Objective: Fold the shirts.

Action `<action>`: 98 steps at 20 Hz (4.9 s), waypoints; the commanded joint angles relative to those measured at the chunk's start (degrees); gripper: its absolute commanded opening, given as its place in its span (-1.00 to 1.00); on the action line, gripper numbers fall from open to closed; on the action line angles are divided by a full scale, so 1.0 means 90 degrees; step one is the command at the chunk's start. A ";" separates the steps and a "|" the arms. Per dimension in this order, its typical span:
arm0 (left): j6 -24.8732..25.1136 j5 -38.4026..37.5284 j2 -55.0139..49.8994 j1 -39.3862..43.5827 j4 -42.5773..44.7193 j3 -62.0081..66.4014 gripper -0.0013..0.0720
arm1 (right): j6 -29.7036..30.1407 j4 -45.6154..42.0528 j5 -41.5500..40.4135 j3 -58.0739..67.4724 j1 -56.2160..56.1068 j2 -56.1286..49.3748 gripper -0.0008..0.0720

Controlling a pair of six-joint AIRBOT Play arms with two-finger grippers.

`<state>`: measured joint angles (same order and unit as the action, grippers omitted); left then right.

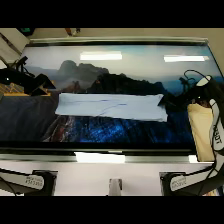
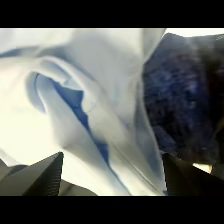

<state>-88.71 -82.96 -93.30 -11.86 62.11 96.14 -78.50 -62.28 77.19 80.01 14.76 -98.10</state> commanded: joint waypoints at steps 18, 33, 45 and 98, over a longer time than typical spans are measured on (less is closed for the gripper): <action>0.0044 0.2701 -0.0527 0.4240 -0.0835 -0.0386 -0.87 | -0.1022 0.0617 0.0500 -0.0073 -0.0527 0.1673 -0.91; 0.1331 0.3971 -0.2200 0.5948 -0.4452 -0.0374 -0.88 | -0.1960 0.0840 0.2062 -0.0075 -0.0527 0.4262 -0.91; 0.0661 0.3075 0.2193 0.2560 -0.1027 -0.0376 -0.87 | -0.1826 0.1841 -0.2161 -0.0073 -0.4024 0.1127 -0.90; 0.0787 0.1974 0.2705 0.3266 -0.0993 -0.1248 -0.87 | -0.1785 0.1054 0.0245 0.0850 0.3990 0.2667 -0.90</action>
<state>-81.67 -64.69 -68.97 17.54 53.17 84.93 -92.53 -53.19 80.01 87.33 45.50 -75.61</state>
